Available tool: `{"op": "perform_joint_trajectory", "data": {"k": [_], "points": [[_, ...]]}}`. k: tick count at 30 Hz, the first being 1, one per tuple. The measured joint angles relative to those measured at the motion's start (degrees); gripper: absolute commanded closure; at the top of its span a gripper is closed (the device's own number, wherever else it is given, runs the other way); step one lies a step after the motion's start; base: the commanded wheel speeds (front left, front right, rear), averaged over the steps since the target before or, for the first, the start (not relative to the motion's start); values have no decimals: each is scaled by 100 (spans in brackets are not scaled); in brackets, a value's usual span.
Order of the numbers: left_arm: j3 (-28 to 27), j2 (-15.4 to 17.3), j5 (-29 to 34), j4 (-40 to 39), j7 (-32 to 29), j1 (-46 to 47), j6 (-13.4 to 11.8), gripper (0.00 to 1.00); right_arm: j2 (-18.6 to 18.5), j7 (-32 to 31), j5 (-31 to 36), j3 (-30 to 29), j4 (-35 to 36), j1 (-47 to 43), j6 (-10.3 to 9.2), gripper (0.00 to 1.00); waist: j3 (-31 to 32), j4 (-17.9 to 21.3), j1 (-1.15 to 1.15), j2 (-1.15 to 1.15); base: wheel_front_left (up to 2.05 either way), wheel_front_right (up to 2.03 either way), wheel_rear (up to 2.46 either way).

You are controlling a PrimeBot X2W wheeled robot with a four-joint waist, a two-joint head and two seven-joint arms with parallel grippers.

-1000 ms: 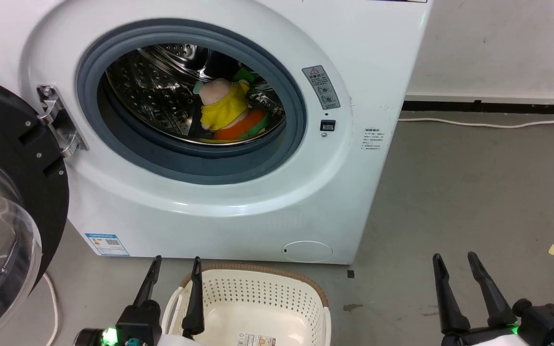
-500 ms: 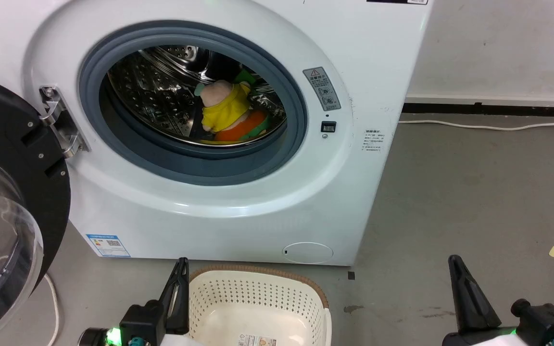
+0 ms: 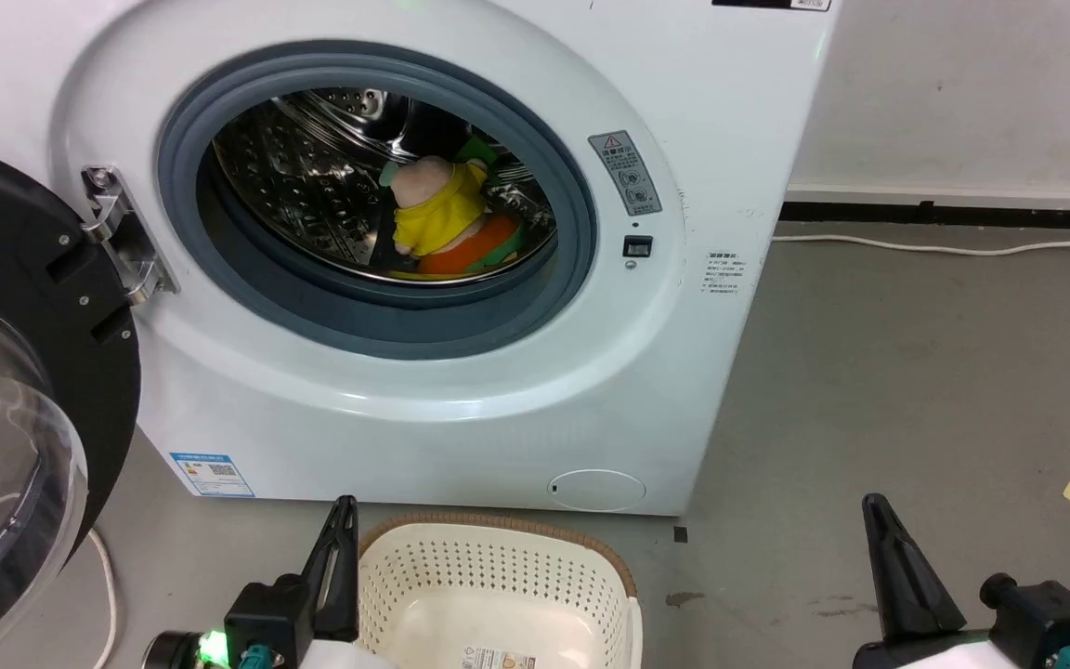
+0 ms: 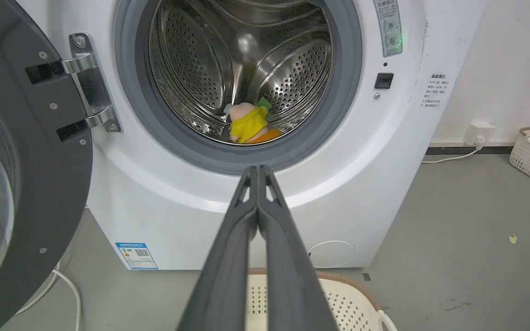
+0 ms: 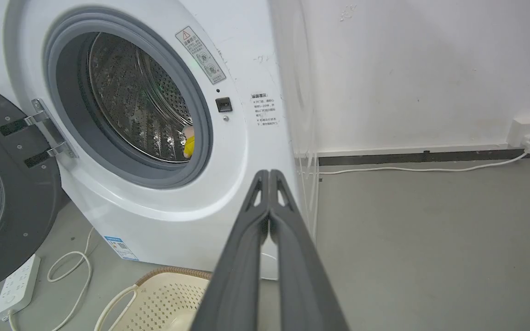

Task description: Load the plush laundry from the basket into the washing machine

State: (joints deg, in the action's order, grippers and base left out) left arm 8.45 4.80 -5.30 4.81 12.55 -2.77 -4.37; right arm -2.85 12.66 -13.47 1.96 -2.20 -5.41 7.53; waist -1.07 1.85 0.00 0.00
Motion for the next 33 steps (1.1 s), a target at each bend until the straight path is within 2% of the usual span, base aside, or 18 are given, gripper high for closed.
{"op": "perform_joint_trajectory", "data": {"k": [33], "points": [[-242, -45, 168, -136, -394, 44, 121, 100, 0, -397, 414, -57, 53, 120, 0, 100, 33, -58, 0, 0, 0, 0, 0]]}}
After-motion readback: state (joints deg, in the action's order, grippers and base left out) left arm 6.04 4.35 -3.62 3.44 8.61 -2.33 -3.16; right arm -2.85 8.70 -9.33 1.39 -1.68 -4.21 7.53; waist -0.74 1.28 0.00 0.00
